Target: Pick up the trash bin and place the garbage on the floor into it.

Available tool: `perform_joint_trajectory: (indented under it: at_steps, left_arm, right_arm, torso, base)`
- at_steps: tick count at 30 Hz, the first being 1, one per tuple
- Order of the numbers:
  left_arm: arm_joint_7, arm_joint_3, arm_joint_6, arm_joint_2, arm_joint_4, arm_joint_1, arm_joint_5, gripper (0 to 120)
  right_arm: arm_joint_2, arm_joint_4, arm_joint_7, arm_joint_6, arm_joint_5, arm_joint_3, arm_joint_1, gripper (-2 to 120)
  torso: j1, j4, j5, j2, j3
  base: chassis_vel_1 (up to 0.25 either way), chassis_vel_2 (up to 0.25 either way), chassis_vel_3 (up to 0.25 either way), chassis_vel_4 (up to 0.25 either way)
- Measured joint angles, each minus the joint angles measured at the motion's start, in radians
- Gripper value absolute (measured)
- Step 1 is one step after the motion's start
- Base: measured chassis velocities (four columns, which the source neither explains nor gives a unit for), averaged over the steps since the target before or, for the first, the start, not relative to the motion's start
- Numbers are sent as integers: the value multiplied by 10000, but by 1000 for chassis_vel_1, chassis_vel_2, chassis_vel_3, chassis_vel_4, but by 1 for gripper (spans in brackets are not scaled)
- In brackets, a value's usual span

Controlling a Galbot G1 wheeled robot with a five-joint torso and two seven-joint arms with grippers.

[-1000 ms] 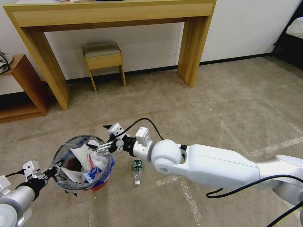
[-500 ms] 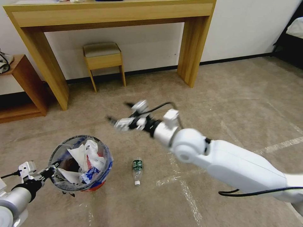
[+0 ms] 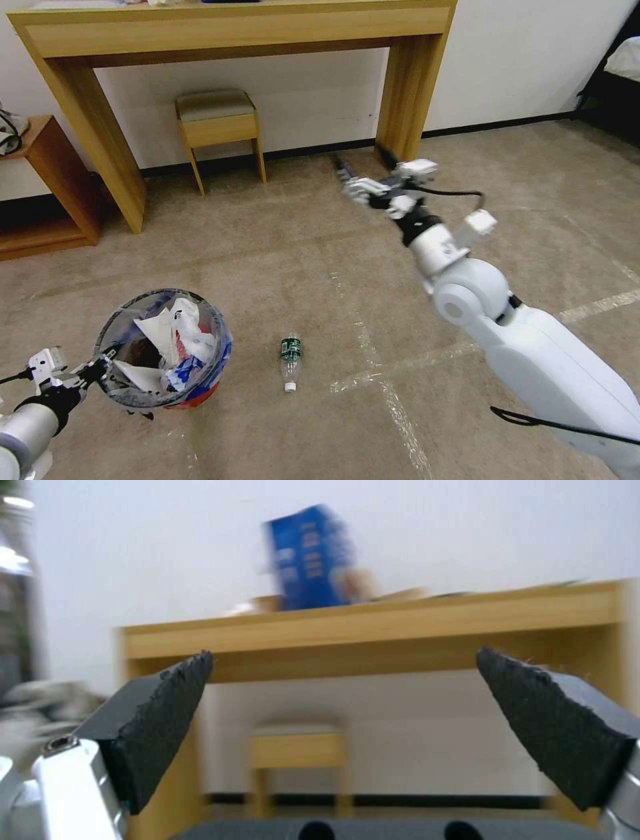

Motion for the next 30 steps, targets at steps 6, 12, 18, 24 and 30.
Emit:
perform_joint_trajectory:
  at_steps: [6,12,18,24,30]
  left_arm:
    - [2,0,-22,-11,-60,-12,14,1]
    - [42,-29,-82,-43,-69,59,16,1]
    - [79,-51,-110,-50,-160,112,9,1]
    - [79,-62,-110,-41,-235,134,-20,1]
    - [76,-64,-110,-97,-265,167,-18,1]
  right_arm:
    - [480,-145,-165,386,-1331,1933,-1630,100]
    - [786,-328,-354,832,-1937,2840,-2532,100]
    - [1118,-343,-359,1050,-2192,3122,-2993,100]
    - [1202,-279,-386,1080,-2197,3173,-3102,100]
    - [1227,-276,-411,1087,-2210,3125,-3150,100]
  torso:
    - [0,0,-5,0,-1]
    - [0,0,-6,0,0]
    - [0,0,-5,0,0]
    - [0,0,-6,1,-1]
    - [0,1,-6,0,0]
  base:
    - [0,0,0,0]
    - [0,0,0,0]
    - [0,0,0,0]
    - [0,0,0,0]
    - [0,0,0,0]
